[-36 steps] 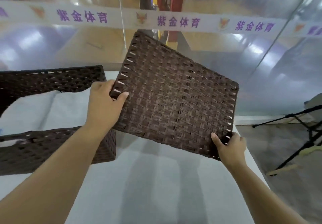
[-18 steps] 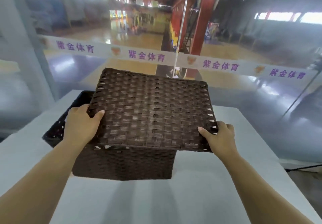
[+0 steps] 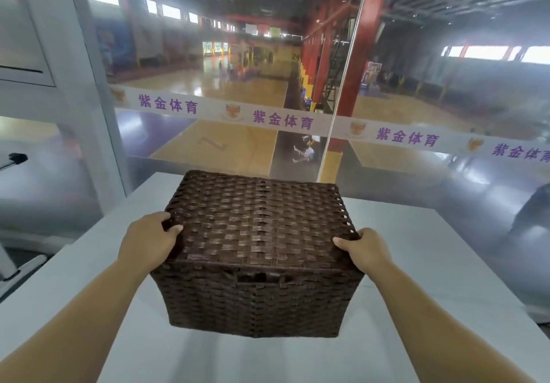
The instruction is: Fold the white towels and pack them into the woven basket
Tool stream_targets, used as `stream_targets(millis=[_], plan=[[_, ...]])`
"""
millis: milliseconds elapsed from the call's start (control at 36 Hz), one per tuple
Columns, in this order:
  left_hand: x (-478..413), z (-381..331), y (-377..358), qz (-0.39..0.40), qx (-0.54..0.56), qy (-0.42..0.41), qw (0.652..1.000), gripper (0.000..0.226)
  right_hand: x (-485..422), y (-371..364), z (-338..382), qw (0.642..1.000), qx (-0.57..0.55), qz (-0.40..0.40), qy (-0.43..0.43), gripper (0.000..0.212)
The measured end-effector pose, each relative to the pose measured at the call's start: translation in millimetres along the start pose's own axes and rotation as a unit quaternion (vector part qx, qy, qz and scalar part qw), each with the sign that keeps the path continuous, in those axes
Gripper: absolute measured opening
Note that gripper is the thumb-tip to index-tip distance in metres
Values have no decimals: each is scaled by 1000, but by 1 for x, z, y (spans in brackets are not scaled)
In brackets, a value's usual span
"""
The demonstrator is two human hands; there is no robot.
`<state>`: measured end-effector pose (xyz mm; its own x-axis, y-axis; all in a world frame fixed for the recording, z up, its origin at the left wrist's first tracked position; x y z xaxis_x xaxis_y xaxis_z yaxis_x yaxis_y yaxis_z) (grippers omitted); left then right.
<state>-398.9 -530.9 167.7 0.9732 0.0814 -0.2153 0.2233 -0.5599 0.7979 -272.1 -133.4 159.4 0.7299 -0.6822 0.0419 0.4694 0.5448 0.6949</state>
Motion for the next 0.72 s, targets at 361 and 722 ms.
stream_targets(millis=[361, 722], plan=[[-7, 5, -16, 10, -3, -14, 1000, 41, -4, -12, 1, 1000, 31, -2, 0, 28], [-8, -14, 7, 0, -17, -5, 1000, 47, -2, 25, 26, 985, 167, 3, 41, 53]])
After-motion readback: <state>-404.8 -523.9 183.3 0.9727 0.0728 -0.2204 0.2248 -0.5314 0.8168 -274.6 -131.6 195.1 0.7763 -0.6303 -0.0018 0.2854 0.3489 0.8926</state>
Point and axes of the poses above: each hand's wrist, its own x-axis away from the middle knuckle, its own y-axis out of the back of the hand, z = x × y, the point moved 6 cm from there along -x, towards the middle knuckle, and after that the axes turned 5 degrees about -z, right-handed, at the moved point
